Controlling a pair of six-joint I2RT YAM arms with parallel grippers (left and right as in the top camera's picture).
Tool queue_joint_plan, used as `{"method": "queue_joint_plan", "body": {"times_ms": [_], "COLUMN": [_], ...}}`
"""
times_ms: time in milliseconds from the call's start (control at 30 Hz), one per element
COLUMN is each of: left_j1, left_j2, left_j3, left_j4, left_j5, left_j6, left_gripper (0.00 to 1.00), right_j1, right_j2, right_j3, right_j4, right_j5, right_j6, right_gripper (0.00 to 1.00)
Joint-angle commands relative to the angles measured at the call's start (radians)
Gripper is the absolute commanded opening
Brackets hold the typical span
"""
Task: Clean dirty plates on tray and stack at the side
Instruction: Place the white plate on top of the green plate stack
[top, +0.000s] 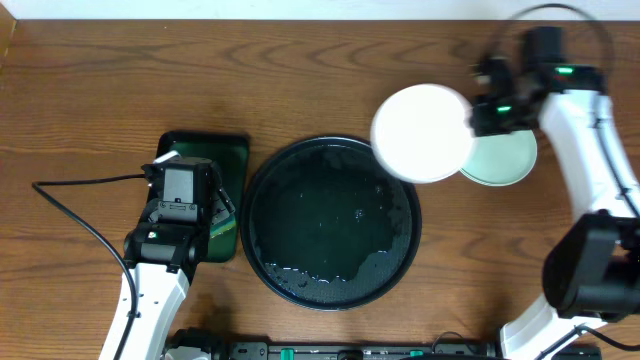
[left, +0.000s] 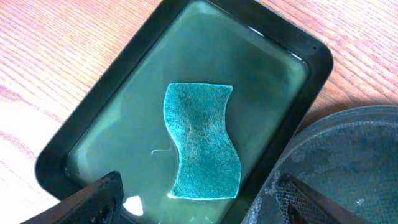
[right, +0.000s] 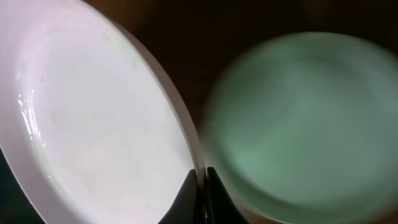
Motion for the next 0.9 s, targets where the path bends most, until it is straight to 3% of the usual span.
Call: {"method": "queue_joint_plan", "body": {"times_ms": [0,267,433,667,700,733,800,833,867], "left_j1": [0.0,0.0,0.0,0.0,0.0,0.0,0.0,0.0,0.0], "left_j2": [-0.001,-0.001,-0.001,-0.001,-0.001,-0.001,-0.001,-0.001,-0.001], "left_j3": [0.019,0.019,0.019,0.019,0.019,0.019,0.019,0.019,0.019], "left_j4": [0.0,0.0,0.0,-0.001,-0.001,-0.001,0.0,0.0,0.0], "left_j5": [-0.013,-0.013,-0.013,-0.013,-0.013,-0.013,-0.013,-0.013,-0.013], "left_j6": [0.013,0.013,0.013,0.013,0.013,0.013,0.013,0.013,0.013], "left_gripper": [0.8,0.8,0.8,0.8,0.8,0.8,0.8,0.8,0.8], "right_j1": [-0.125,-0.34,-0.375,-0.334,-0.325,-0.315,-0.294,-0.283,-0.276], "right_j2": [-0.026,-0.026,-0.026,-0.026,-0.026,-0.026,-0.026,-0.029,-0.034], "right_j3": [-0.009,-0.199,-0.31,-0.336,-0.335,-0.335,-0.335,-0.33,-0.323], "right_j4": [0.042,0.299,0.413,0.449,0.451,0.45,0.438,0.42,0.396], "right_j5": [0.074,0.137,0.08,0.009,-0.002,-0.01,-0.018,-0.035,-0.052], "right_j6": [0.151,0.388,0.352,0.332,0.332,0.333,0.337,0.34,0.343], "right_gripper": [0.02,0.01,0.01,0.03,0.08,0.2,0.51,0.6,0.62]}}
